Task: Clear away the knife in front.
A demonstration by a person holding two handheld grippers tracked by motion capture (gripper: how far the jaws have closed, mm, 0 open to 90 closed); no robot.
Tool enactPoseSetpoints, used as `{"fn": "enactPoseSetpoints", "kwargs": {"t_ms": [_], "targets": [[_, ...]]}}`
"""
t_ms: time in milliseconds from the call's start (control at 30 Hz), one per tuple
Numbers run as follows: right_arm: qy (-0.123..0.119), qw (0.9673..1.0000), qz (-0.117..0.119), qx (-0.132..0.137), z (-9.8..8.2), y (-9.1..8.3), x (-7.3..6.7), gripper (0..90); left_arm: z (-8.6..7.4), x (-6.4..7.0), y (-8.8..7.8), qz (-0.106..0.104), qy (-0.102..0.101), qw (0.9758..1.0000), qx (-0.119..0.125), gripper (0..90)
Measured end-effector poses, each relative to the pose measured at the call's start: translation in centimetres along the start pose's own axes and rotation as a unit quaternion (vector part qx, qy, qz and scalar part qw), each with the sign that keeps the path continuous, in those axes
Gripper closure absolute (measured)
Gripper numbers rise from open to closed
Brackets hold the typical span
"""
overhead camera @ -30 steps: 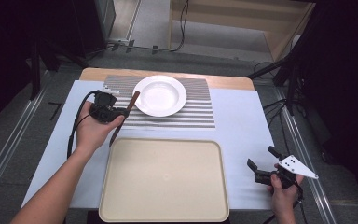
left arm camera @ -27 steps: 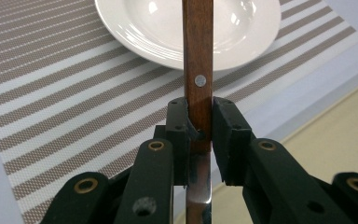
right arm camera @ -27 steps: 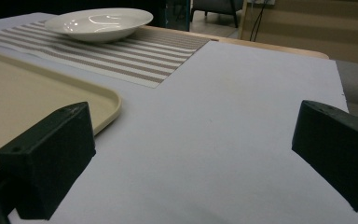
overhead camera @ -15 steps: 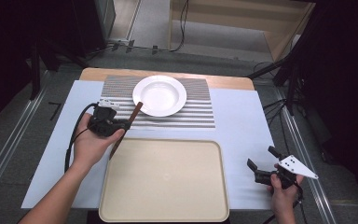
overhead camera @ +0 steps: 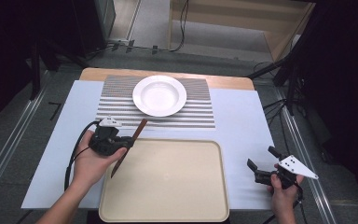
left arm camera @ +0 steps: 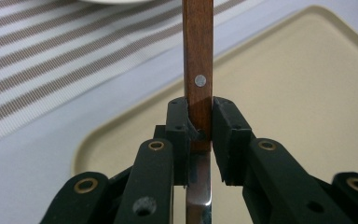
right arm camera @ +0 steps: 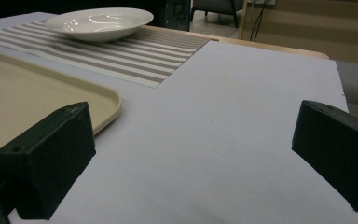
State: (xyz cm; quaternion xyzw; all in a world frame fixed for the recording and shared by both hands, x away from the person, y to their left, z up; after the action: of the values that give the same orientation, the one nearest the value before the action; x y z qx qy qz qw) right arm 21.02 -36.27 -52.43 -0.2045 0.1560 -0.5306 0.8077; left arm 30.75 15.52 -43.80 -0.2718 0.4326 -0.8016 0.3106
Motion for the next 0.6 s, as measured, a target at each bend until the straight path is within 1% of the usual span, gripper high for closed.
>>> {"fn": "enactPoseSetpoints", "kwargs": {"t_ms": [67, 233, 367, 400, 533, 567, 600], "targets": [[0.000, 1.0000, 0.000, -0.001, 0.0, 0.0, 0.0, 0.0, -0.6, 0.3, 0.1, -0.001, 0.001, 1.0000, -0.002, 77.0], [-0.001, 1.0000, -0.001, -0.003, 0.0, 0.0, 0.0, 0.0, -2.0, 0.8, 0.5, -0.013, -0.007, 0.9999, -0.001, 77.0], [0.000, 1.0000, -0.002, -0.003, 0.0, 0.0, 0.0, 0.0, -3.1, 0.9, 0.9, -0.021, -0.017, 0.9996, -0.004, 77.0], [0.000, 1.0000, -0.002, -0.003, 0.0, 0.0, 0.0, 0.0, -3.3, 0.9, 0.9, -0.023, -0.017, 0.9996, -0.007, 76.9], [0.000, 1.0000, -0.002, -0.003, 0.0, 0.0, 0.0, 0.0, -4.2, 1.0, 1.1, -0.028, -0.022, 0.9993, -0.008, 77.0], [-0.001, 1.0000, -0.002, -0.003, 0.0, 0.0, 0.0, 0.0, -4.4, 1.0, 1.2, -0.027, -0.023, 0.9993, -0.009, 77.0], [0.000, 1.0000, -0.002, -0.003, 0.0, 0.0, 0.0, 0.0, -4.6, 1.0, 1.3, -0.030, -0.023, 0.9992, -0.010, 77.0]]}}
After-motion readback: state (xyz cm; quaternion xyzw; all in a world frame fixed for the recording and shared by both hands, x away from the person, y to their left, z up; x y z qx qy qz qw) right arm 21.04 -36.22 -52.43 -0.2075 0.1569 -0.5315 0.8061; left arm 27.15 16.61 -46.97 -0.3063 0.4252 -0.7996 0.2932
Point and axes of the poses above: each handheld gripper's, and its own axes: y roughly forward along the jaws, z roughly out of its top, x roughly to its right, the point moved 1 cm from there along y, roughly forward along the jaws, and after that the axes turned 12 degrees about -x, right-handed, at the moved point
